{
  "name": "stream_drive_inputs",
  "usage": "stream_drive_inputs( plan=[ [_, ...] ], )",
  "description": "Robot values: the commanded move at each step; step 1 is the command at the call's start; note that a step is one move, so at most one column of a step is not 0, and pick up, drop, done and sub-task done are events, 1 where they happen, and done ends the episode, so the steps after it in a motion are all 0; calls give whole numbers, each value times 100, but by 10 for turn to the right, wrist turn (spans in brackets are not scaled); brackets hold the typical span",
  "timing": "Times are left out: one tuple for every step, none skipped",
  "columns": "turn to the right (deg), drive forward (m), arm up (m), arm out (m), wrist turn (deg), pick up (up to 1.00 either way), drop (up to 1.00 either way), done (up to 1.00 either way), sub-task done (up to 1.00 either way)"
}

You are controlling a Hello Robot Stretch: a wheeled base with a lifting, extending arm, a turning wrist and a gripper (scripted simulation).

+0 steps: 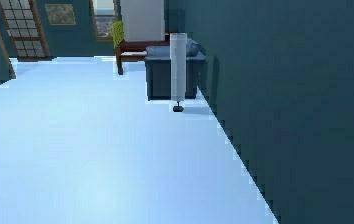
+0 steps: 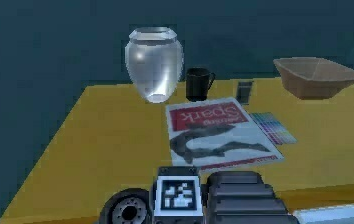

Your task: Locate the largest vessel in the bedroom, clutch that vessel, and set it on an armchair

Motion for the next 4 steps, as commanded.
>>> stream_drive_inputs(
  plan=[
    [0,0,0,28,0,0,0,0,0],
    [0,0,0,0,450,0,0,0,0],
    [0,0,0,0,450,0,0,0,0],
    [0,0,0,0,450,0,0,0,0]
  ],
)
